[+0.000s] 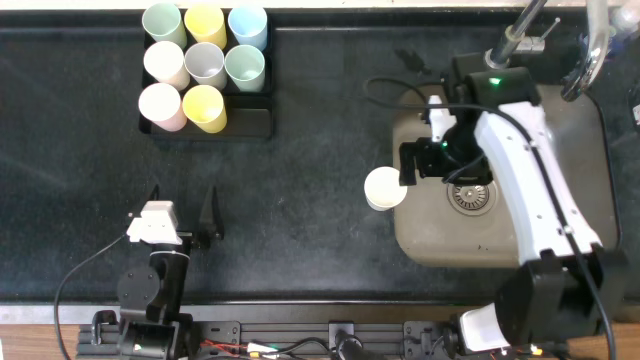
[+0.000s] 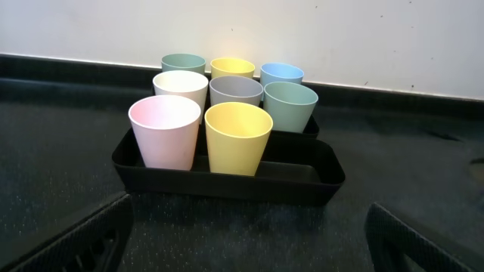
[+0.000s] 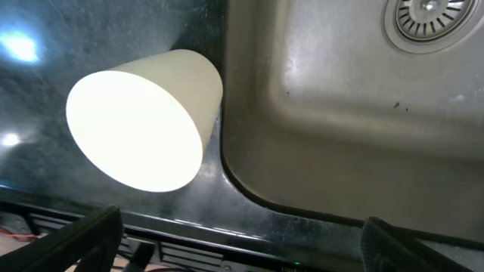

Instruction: Store Cups

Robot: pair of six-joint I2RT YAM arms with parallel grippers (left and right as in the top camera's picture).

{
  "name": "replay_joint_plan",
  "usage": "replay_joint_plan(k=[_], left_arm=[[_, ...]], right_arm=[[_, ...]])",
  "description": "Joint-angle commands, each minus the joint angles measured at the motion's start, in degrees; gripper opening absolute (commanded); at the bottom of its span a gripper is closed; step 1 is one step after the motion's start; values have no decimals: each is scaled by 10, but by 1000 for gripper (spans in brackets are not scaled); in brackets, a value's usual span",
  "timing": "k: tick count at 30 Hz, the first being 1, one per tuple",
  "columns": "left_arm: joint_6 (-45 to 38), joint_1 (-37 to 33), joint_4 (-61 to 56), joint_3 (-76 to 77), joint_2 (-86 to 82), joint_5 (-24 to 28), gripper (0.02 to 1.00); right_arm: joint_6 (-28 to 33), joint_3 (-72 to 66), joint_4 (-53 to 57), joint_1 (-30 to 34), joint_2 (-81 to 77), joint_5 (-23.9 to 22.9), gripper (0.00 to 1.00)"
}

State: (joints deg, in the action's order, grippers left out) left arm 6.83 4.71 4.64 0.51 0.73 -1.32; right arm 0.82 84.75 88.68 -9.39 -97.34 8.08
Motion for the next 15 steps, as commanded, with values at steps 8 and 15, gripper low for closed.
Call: replay_joint_plan(k=[8,15], left_arm=[[-10,-5,1,-1,-6,-4,1000],[-10,-5,1,-1,-6,-4,998]], right_arm=[[-9,17,-19,-54,-54,-66,886],[-14,17,-33,-71,-78,-67,827]])
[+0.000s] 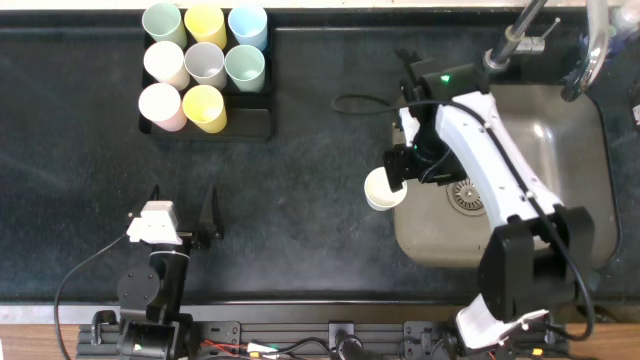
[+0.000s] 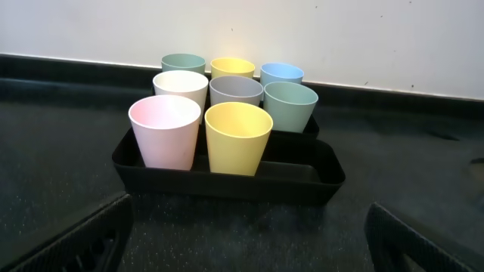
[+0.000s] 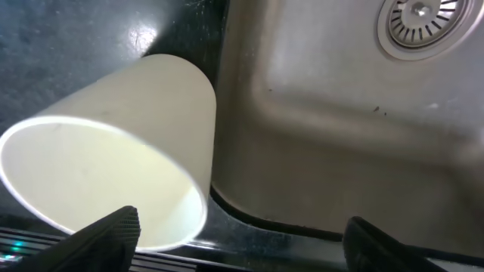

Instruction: Store Cups

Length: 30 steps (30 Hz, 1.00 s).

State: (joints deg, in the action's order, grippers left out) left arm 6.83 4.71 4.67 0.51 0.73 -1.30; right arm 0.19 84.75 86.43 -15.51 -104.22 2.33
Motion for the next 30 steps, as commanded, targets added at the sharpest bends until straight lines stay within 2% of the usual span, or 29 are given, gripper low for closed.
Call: replay_joint_plan(k=[1,15,25,30], left_arm=[[-11,-5,1,-1,-6,-5,1000],[-10,-5,1,-1,-6,-5,1000],[-10,-5,1,-1,-6,-5,1000],[-10,-5,1,-1,-6,-5,1000]], right_arm=[[-14,17,-14,-12,-11,-9,818],[-45,16,-35,-25,-35,-9,617],[-66,16,-42,-37,-35,-9,321],[-67,16,-46,-41,-36,-9,264]])
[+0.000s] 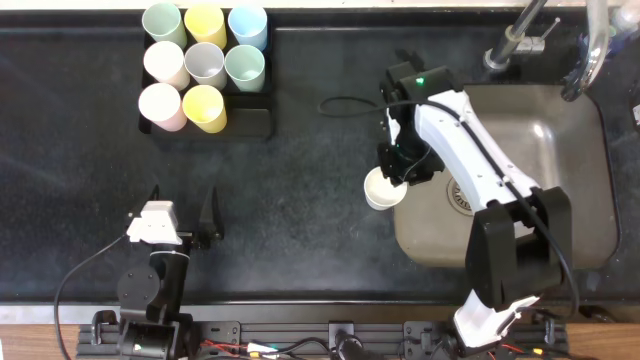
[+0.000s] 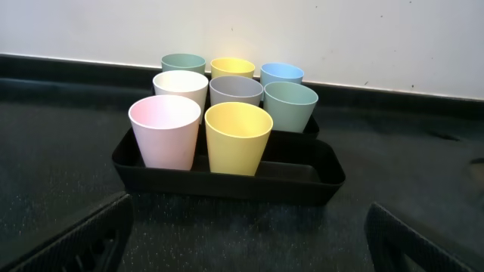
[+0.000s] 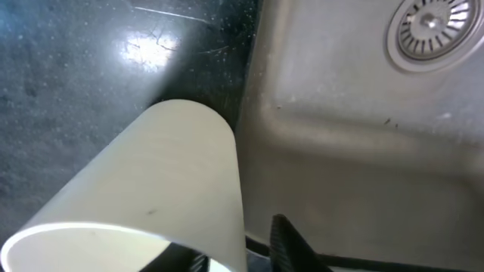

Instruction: Store Cups

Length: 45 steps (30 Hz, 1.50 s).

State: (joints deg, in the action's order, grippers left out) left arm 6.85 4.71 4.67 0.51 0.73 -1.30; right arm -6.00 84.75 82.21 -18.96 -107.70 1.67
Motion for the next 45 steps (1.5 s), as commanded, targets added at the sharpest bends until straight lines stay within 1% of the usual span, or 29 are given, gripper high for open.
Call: replay_joint_plan(k=[1,5,6,17,21,27,31,33,36,39,42,45], left_arm=[[-11,-5,1,-1,-6,-5,1000],[-11,-5,1,-1,-6,-5,998],[-11,-5,1,-1,-6,-5,1000],[-11,-5,1,-1,-6,-5,998],[-11,-5,1,-1,-6,-5,1000],[-11,-5,1,-1,-6,-5,1000],[-11,-5,1,-1,-6,-5,1000],[-11,-5,1,-1,-6,-5,998],[-11,-5,1,-1,-6,-5,1000],[-11,-5,1,-1,-6,-5,1000],[-11,-5,1,-1,-6,-5,1000],[-11,-5,1,-1,-6,-5,1000]], right_arm=[[-5,16,-5,-6,-1,-2,244],[-5,16,-12,-7,-1,-2,99],[-5,16,-14,-9,-1,-2,42],[-1,29,-37,-32,19,3,42],[12,98,-24,-40,35,4,42],[17,267,-24,-56,35,5,42],[4,326,-74,-77,34,30,42],[-9,329,-104,-89,33,37,42],[-11,329,-137,-112,20,55,42],[-11,329,-167,-137,-6,81,42],[-14,329,-190,-151,-37,112,42],[-27,329,-200,-159,-68,132,42]])
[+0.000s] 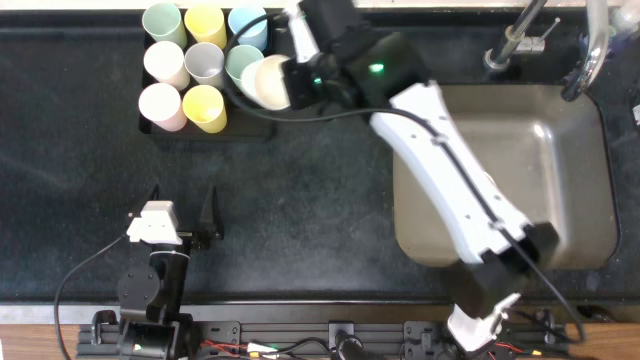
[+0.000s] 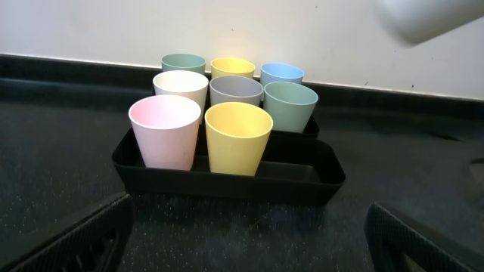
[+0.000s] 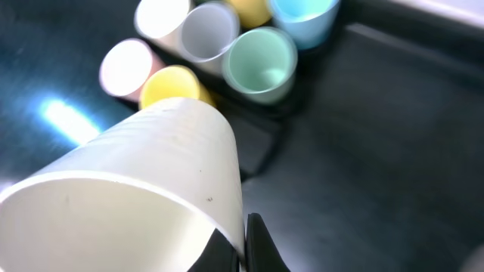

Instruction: Store Cups

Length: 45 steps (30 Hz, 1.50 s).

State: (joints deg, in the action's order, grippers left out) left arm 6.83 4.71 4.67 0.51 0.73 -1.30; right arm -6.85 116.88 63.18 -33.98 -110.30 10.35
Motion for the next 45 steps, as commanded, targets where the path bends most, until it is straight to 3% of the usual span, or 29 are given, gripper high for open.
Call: replay_joint_plan(k=[1,17,37,45], left_arm=[[-10,-5,1,-1,-6,-5,998],[-10,-5,1,-1,-6,-5,1000],[-10,-5,1,-1,-6,-5,1000],[-11,-5,1,-1,-6,-5,1000]], right_arm=[[-21,8,-12,-11,-52,49,45],[-52,7,-38,-26,-157,50,42],[-71,7,-75,-14,-217,-2,45],[-71,7,-77,-12,-217,1,69]])
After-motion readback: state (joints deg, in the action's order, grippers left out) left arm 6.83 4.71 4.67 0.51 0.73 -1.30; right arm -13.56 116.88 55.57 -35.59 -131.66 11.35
